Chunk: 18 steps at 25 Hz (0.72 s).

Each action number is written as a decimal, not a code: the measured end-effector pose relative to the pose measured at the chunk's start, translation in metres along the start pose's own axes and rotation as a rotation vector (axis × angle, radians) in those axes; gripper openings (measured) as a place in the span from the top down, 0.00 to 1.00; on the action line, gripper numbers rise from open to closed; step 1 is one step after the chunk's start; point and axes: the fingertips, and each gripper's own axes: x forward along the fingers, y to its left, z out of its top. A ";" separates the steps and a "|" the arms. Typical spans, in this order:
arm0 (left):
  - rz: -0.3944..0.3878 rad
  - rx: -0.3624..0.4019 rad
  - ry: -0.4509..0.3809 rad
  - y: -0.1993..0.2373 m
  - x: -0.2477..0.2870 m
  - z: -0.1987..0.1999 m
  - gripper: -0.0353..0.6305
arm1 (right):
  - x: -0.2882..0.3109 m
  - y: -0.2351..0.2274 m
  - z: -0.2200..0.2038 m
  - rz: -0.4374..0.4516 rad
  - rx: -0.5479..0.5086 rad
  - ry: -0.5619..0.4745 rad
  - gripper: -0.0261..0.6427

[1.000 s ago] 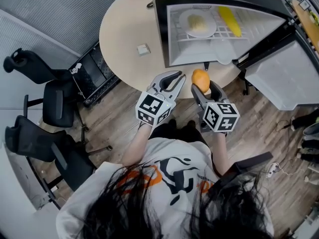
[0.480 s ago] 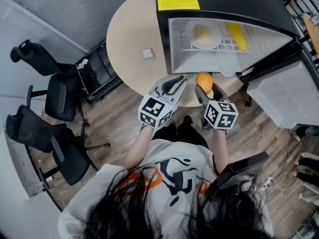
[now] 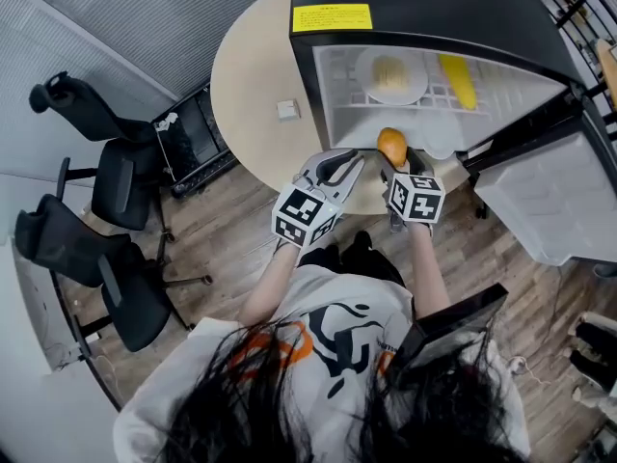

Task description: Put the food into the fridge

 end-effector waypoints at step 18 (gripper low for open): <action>0.075 0.009 0.007 0.013 -0.006 0.003 0.88 | 0.068 -0.029 0.021 -0.050 -0.230 0.017 0.47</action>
